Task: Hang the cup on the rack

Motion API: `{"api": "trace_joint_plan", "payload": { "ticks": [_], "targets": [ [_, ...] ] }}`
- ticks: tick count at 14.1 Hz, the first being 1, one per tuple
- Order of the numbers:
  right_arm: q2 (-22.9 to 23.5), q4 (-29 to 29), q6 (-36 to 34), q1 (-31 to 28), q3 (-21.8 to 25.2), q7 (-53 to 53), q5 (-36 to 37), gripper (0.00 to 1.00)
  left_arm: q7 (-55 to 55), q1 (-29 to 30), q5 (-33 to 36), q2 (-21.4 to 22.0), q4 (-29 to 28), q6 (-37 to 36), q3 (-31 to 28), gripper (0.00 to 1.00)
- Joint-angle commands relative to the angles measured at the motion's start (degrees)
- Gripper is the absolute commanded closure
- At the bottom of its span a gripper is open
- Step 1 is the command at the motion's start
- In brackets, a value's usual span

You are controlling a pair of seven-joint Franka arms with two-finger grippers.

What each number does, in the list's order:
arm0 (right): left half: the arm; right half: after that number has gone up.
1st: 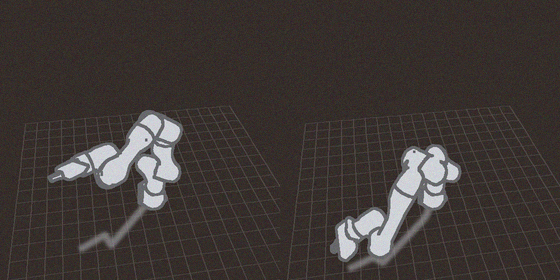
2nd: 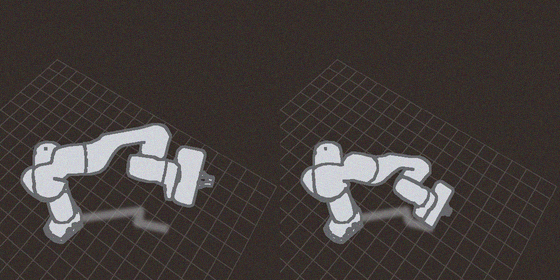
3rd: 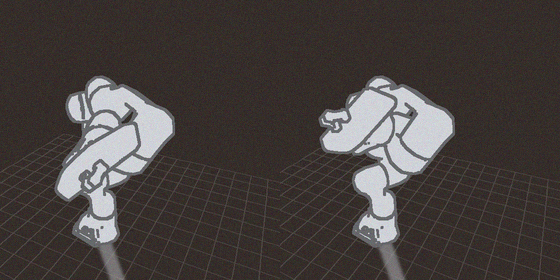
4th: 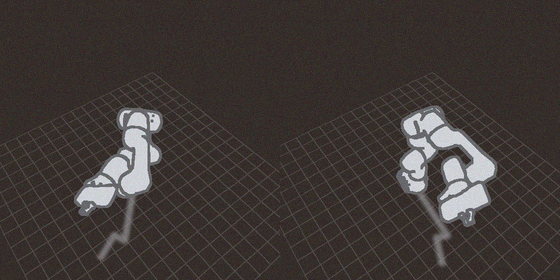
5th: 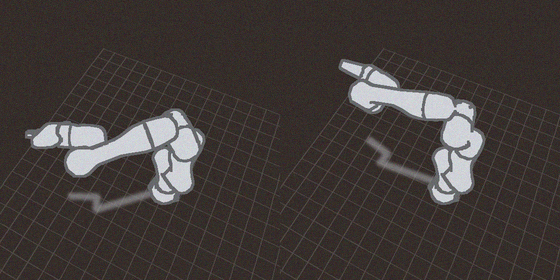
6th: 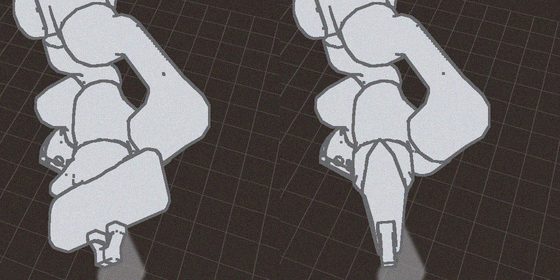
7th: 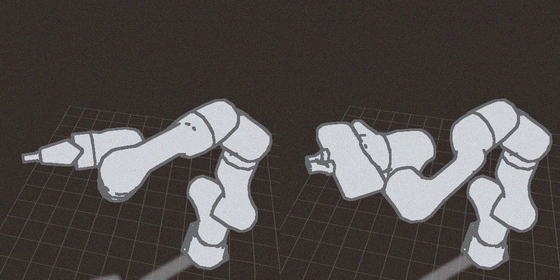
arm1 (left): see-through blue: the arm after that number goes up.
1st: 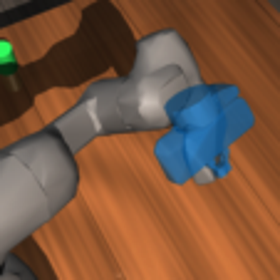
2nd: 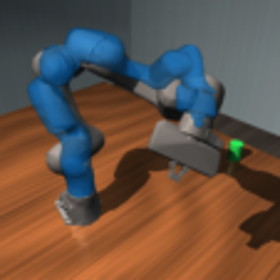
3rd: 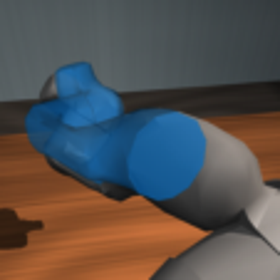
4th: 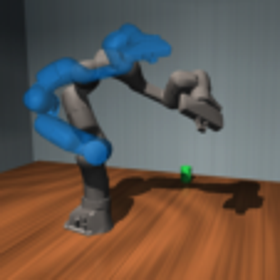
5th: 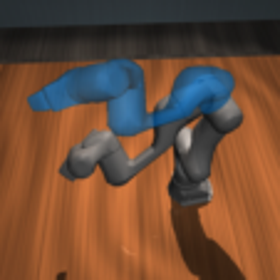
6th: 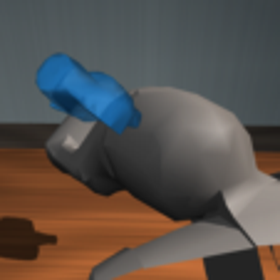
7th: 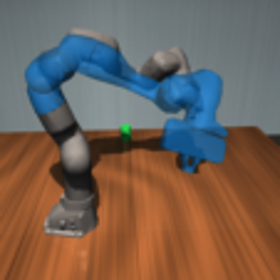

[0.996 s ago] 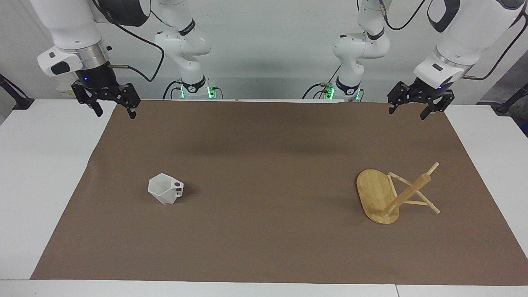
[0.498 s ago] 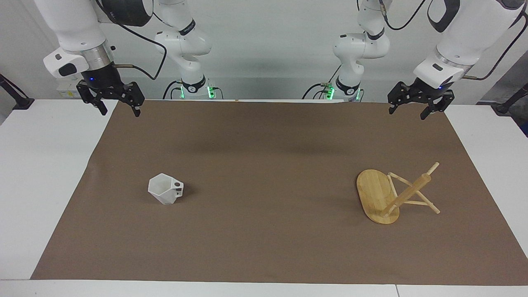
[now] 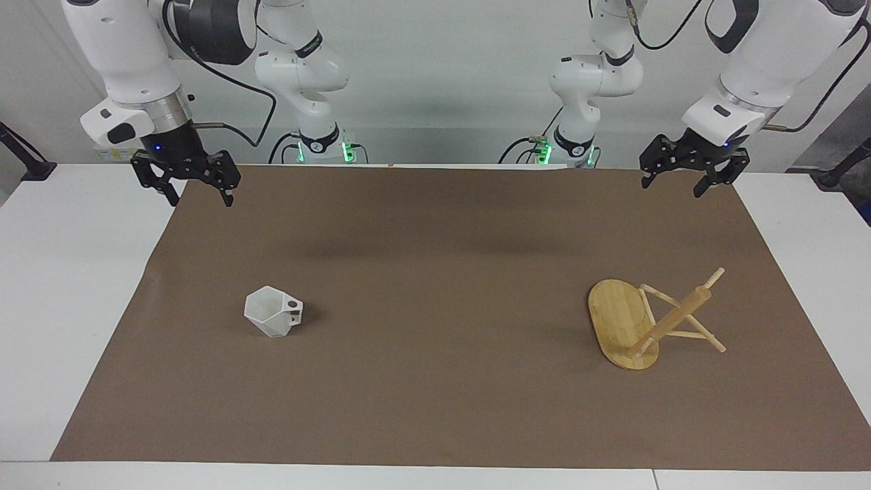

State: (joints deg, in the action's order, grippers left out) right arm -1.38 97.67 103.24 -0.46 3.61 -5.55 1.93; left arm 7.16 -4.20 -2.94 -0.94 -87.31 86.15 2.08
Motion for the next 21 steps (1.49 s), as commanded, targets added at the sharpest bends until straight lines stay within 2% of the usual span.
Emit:
{"api": "trace_joint_plan", "payload": {
  "ticks": [1,5,7,11,16,17,18,21],
  "targets": [
    [4.27,0.68,5.38,-0.94,-0.19,-3.32,-1.14,0.00,-0.39,0.59,0.75,0.77,-1.02,0.34,0.56,0.00],
    [12.00,0.68,14.51,-0.68,-0.19,-3.33,-1.14,0.00,-0.39,0.59,0.75,0.86,-1.02,0.34,0.56,0.00],
    [14.29,0.68,17.60,-0.76,-0.27,-3.50,-1.14,0.00,-0.39,0.59,0.75,0.86,-1.02,0.34,0.56,0.00],
    [17.64,1.38,21.38,-0.50,-0.27,-3.50,-1.14,0.00,-0.39,0.59,0.75,0.86,-1.02,0.34,0.56,0.00],
    [19.66,5.69,27.88,-0.59,-0.27,-2.89,-1.23,0.00,-0.39,0.59,0.75,0.86,-1.02,0.34,0.56,0.00],
    [20.80,5.69,29.11,-0.59,-0.27,-2.97,-3.14,0.00,-0.39,0.59,0.75,0.86,-1.02,0.34,0.56,0.00],
    [21.68,5.69,29.64,-0.59,-0.19,-2.89,-5.42,0.00,-0.39,0.59,0.75,0.86,-1.02,0.34,0.56,0.00],
    [21.95,6.30,29.56,-0.68,-0.19,-2.88,-5.97,0.00,-0.39,0.59,0.75,0.86,-1.02,0.34,0.56,0.00]
  ]
}}
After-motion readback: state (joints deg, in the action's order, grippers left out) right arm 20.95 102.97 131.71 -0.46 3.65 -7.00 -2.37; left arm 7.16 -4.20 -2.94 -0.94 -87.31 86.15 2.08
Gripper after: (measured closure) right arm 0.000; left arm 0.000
